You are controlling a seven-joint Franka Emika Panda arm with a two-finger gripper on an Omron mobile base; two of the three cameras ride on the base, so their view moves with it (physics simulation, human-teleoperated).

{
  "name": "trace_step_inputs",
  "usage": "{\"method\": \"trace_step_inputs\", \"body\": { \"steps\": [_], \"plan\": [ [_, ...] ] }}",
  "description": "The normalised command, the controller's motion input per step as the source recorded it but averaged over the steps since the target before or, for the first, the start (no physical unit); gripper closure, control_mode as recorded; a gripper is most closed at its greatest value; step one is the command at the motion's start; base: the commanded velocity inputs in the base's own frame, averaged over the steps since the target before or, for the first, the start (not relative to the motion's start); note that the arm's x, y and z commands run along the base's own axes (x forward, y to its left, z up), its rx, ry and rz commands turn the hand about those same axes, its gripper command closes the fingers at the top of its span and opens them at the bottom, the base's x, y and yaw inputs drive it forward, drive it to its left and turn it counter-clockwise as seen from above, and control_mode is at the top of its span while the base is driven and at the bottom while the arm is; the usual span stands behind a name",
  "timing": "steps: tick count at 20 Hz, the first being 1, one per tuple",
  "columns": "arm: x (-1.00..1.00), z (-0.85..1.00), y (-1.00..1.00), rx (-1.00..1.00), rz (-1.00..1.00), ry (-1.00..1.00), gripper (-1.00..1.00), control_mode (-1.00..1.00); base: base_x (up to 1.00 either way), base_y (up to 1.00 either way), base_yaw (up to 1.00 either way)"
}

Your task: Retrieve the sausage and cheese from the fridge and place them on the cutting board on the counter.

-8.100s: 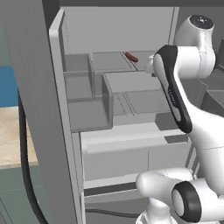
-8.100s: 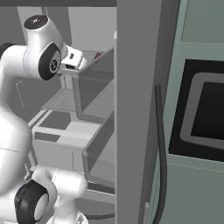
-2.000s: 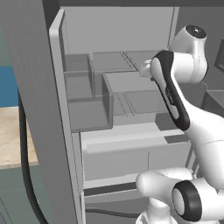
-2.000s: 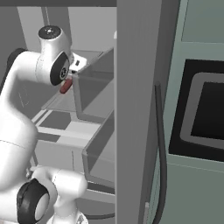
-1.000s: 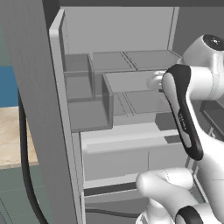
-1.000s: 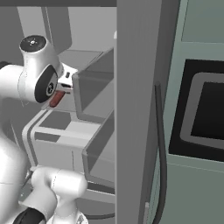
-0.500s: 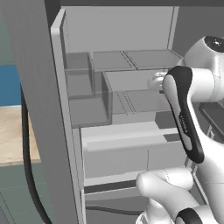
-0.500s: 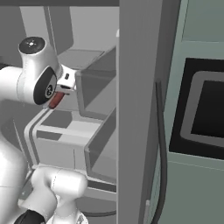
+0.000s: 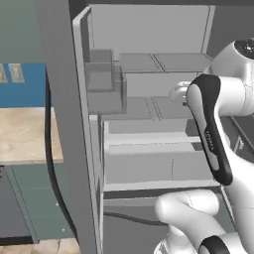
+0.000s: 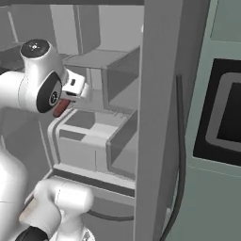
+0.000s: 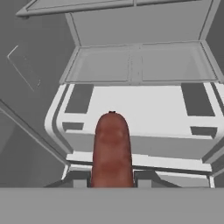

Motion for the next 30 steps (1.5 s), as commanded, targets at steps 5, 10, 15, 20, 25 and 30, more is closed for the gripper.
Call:
{"method": "trace_step_inputs", "body": {
  "steps": [5, 10, 15, 20, 25, 30],
  "plan": [
    [0.0, 0.0, 0.0, 0.0, 0.0, 0.0, 1.0, 1.0, -0.29, -0.01, 0.57],
    [0.0, 0.0, 0.0, 0.0, 0.0, 0.0, 1.0, 1.0, -0.54, 0.0, 0.7],
    [0.0, 0.0, 0.0, 0.0, 0.0, 0.0, 1.0, 1.0, -0.85, 0.0, 0.65],
    [0.0, 0.0, 0.0, 0.0, 0.0, 0.0, 1.0, 1.0, -0.8, 0.0, 0.57],
    [0.0, 0.0, 0.0, 0.0, 0.0, 0.0, 1.0, 1.0, -0.53, 0.01, 0.64],
    [0.0, 0.0, 0.0, 0.0, 0.0, 0.0, 1.0, 1.0, -0.1, 0.17, 0.7]
  ]
}}
